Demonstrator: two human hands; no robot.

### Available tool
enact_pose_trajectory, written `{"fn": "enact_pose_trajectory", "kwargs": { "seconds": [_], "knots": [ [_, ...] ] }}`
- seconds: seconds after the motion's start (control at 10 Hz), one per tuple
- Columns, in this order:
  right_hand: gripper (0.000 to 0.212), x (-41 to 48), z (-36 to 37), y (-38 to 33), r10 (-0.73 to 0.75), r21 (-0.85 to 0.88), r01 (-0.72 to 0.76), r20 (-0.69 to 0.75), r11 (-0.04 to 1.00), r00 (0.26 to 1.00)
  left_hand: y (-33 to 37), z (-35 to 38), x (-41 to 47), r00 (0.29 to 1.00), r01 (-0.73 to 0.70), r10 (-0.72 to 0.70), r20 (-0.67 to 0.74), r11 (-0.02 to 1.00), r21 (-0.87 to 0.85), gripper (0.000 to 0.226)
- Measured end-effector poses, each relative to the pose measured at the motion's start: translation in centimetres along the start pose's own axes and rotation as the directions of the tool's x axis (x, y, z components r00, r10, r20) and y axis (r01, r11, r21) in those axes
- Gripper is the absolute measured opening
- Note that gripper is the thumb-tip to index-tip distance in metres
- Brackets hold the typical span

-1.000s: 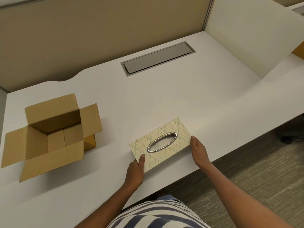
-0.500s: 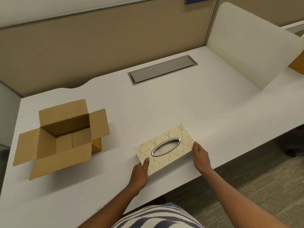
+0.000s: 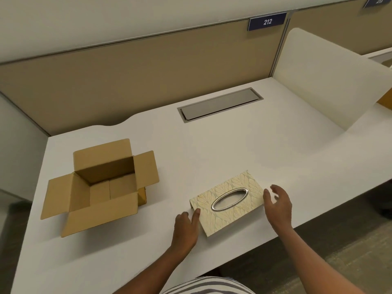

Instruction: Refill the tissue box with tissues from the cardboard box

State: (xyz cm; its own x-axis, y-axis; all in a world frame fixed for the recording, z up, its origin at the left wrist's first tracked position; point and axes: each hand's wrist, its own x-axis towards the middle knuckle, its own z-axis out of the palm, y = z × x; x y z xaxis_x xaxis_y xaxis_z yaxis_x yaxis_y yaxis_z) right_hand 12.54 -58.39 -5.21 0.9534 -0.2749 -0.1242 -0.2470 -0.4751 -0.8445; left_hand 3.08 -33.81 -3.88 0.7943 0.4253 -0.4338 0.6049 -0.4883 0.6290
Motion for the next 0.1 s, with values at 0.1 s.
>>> {"fn": "enact_pose_trajectory", "kwargs": {
  "seconds": [0.1],
  "knots": [
    [0.047,-0.73,1.01,-1.74,-0.213,-0.174,0.213,0.018,0.961,0.977,-0.31,-1.68,-0.03,0.993,-0.049,0.057,-0.106,0.996,0.073,0.053]
  ]
}}
